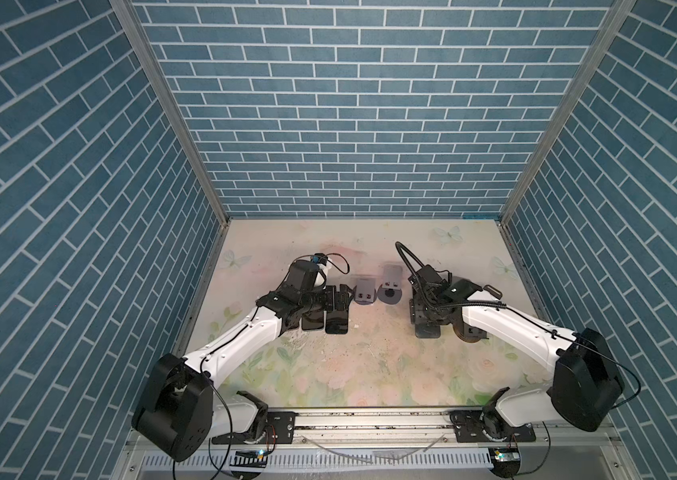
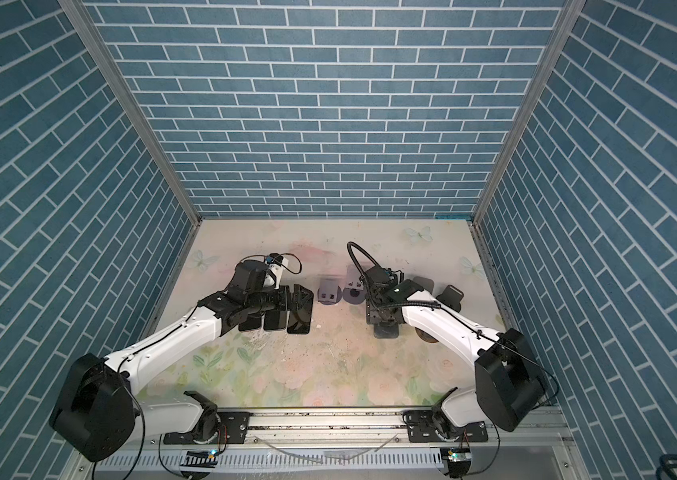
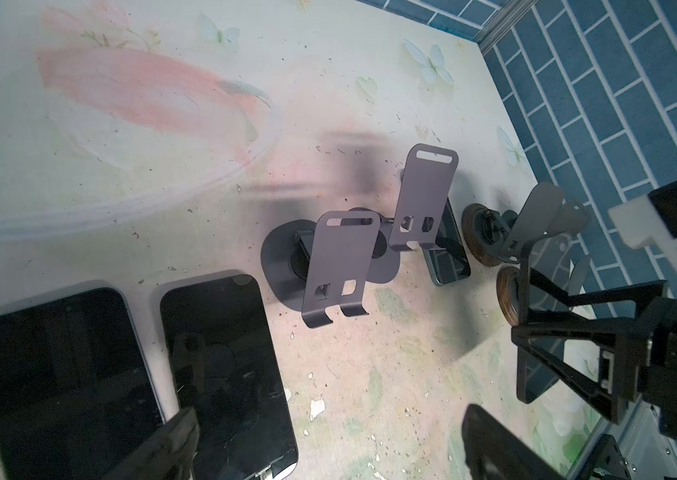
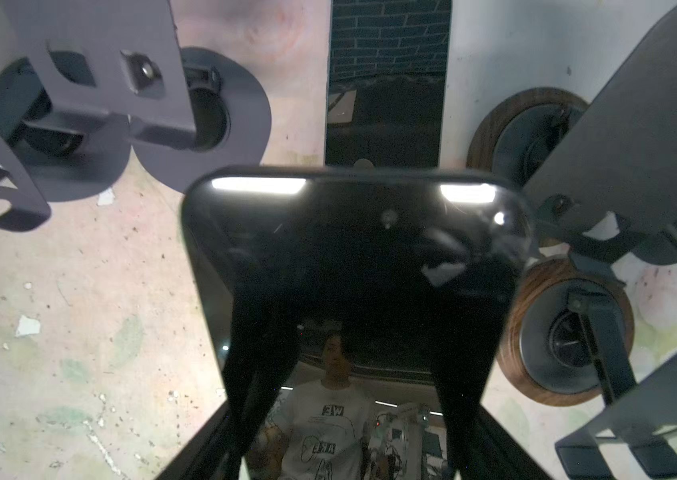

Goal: Remove the phone from the phone stand
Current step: 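Carry the black phone nearer and lower it flat onto the table with the right gripper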

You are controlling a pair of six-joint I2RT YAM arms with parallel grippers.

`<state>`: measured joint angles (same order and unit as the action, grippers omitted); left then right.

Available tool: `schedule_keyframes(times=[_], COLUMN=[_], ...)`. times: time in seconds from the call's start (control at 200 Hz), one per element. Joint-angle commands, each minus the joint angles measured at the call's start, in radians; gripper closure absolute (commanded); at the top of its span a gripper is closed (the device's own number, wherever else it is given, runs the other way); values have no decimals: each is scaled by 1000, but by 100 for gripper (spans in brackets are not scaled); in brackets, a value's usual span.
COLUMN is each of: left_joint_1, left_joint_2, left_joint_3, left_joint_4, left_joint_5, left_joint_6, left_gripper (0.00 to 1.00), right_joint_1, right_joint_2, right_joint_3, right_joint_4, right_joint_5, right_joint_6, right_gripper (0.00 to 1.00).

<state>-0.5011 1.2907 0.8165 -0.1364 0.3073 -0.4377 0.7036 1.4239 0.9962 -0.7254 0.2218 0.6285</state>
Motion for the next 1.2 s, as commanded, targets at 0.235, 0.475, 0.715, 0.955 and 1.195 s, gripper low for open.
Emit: schedule_keyframes(times=[0.235,0.475,0.715,0.955,1.195], left_joint_1=[-25,-40,-47,-47,-48], left_joint_2=[57,111,152,163,164], left_joint_3=[50,80,102,102,99], left_joint_4=[26,37,42,46,45], left_joint_5=[-30,-31,-30,-30,-32], left_joint_6=[-12,-16,-15,-12,-7], left_gripper=[0,0,0,0,0], right_joint_1=[-25,-67,-89,-97,-98], right_joint_2=[-12,-23,-11,24,60], right_joint_3=[-129,-199,-227,-232,-229], right_joint_4=[-3,36,71,77,89], right_joint_5=[-77,-144,-219,-266,-269], right_joint_6=[25,16,2,5,18], right_gripper=[41,41,40,40,39])
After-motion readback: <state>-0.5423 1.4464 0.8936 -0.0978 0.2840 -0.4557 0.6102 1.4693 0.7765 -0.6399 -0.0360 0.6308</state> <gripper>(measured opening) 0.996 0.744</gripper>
